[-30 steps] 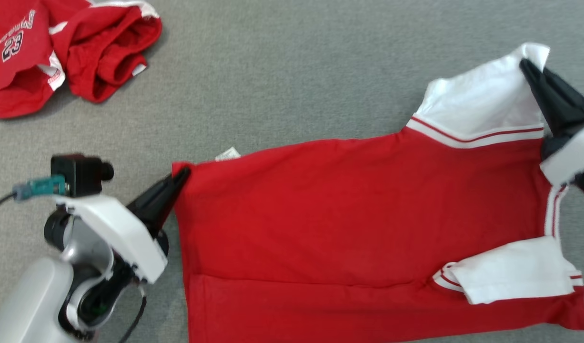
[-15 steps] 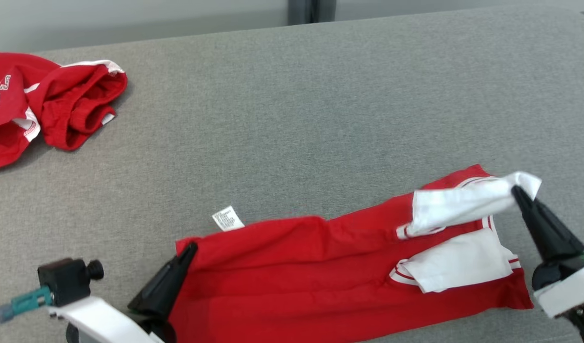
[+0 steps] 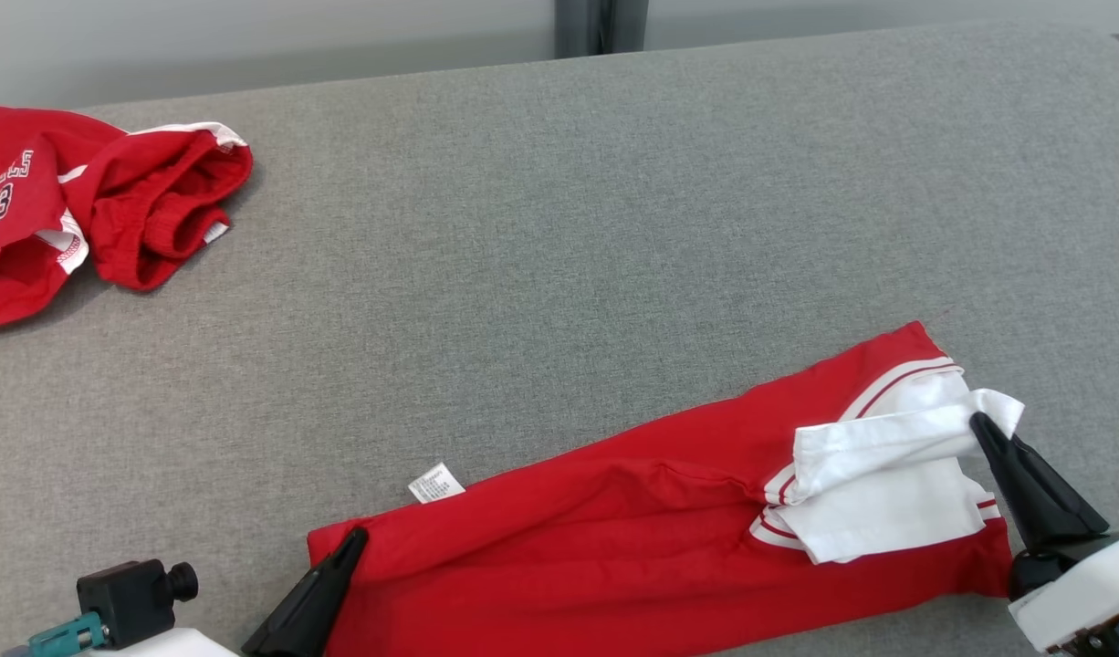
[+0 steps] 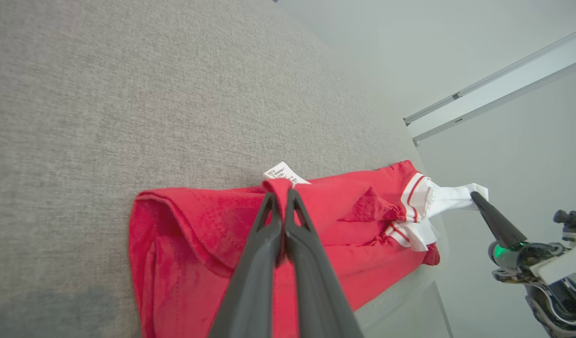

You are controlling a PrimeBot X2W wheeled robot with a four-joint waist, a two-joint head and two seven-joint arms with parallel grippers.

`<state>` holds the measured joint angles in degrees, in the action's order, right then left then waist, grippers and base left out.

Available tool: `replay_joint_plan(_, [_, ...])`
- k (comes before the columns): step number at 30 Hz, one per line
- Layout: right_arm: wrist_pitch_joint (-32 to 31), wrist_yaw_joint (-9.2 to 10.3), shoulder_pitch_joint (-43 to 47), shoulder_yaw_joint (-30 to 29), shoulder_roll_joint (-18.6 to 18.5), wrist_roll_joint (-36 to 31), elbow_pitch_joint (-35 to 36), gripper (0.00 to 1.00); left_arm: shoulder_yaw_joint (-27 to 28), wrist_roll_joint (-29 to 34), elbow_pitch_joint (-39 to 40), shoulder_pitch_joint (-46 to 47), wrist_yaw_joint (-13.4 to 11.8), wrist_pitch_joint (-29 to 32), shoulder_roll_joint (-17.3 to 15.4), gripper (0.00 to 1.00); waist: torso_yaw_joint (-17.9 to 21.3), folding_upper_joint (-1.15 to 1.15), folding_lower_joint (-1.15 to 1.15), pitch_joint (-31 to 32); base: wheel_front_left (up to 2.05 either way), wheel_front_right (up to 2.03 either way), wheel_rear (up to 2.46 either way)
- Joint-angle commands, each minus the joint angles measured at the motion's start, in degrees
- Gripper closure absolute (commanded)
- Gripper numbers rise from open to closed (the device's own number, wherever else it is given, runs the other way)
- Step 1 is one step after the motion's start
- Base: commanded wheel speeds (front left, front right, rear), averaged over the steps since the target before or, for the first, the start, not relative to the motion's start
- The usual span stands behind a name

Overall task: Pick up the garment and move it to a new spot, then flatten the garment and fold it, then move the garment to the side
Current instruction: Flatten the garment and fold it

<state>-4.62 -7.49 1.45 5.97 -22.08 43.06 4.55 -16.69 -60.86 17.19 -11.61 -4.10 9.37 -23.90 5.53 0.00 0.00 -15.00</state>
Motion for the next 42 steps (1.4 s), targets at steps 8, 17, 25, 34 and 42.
replay_joint_plan(8, [-1.7,-0.01,5.06,-4.84,1.49,-0.3,5.02,1.0,1.14,-1.22,0.73,-1.55,0.31,-1.04,0.03,1.0,-0.39,0.0,0.0,0.91,0.0,0.0,0.0])
replay_joint_plan(17, [-4.8,-0.01,6.96,-4.23,2.88,-2.57,3.73,1.0,-0.58,-1.5,-1.82,-1.7,0.52,0.17,0.37,1.0,0.43,0.0,0.0,1.12,0.0,0.0,0.0])
replay_joint_plan(25, [-6.33,-0.01,4.71,-1.42,1.85,-4.12,-2.71,1.0,-1.34,-2.02,-5.86,-0.9,1.13,1.03,0.5,1.0,0.13,0.0,0.0,1.68,0.0,0.0,0.0])
replay_joint_plan(34, [-7.38,-0.01,3.81,-0.23,-0.11,-5.14,-5.78,1.0,-2.33,-1.19,-10.13,1.32,1.72,1.29,1.05,1.0,-0.74,0.0,0.0,1.62,0.0,0.0,0.0])
replay_joint_plan(42, [-8.76,0.0,2.87,-1.09,-2.35,-10.18,-7.78,0.0,-3.82,4.22,-15.26,2.47,-1.52,0.5,-0.55,0.0,-0.59,0.0,0.0,1.9,0.0,0.0,0.0])
